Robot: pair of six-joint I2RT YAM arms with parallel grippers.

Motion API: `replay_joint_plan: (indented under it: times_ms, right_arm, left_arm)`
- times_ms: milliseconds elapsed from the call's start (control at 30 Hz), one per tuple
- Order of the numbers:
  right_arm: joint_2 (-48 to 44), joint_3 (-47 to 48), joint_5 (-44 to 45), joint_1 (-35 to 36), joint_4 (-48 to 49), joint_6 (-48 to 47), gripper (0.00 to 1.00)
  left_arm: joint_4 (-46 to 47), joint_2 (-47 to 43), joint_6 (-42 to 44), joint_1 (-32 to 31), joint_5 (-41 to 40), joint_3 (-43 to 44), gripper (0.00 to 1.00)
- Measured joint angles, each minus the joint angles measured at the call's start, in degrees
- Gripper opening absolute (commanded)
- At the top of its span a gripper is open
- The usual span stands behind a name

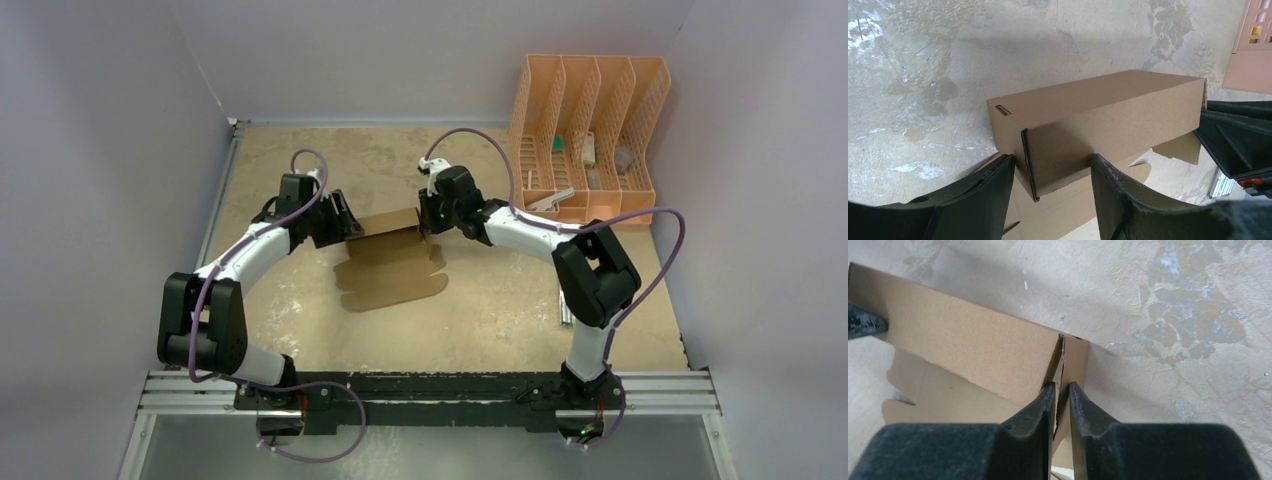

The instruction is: Fold the paper box

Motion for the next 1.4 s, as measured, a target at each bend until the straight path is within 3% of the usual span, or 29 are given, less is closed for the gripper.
replay_joint_plan:
  times_ms: [633,800,1167,1400]
  right_arm:
    - [-4.31,-9.31,-27.08,-8.63,11.45,-8.09,0.36]
    - [-4.31,-9.40,-35.41,-10.64,12.28,-10.95,0.45]
    - [-1.51,-7.02,-50.10,-11.26,9.64,-21.92,0.49]
    - [-0.81,-5.35,-53.27,-11.58,3.54,-30.49,0.51]
  left_arm:
    - [-2.54,1.38,0.72,-0.59,-0.07,1.79,0.57]
    - [-3.06,1.95,1.51,-0.59,-0.07,2.56,0.57]
    - [-4.68,3.21,2.21,-0.63,0.00,4.37,0.57]
    - [-5.68,3.58,3.34,-0.63,0.00,5.29,0.57]
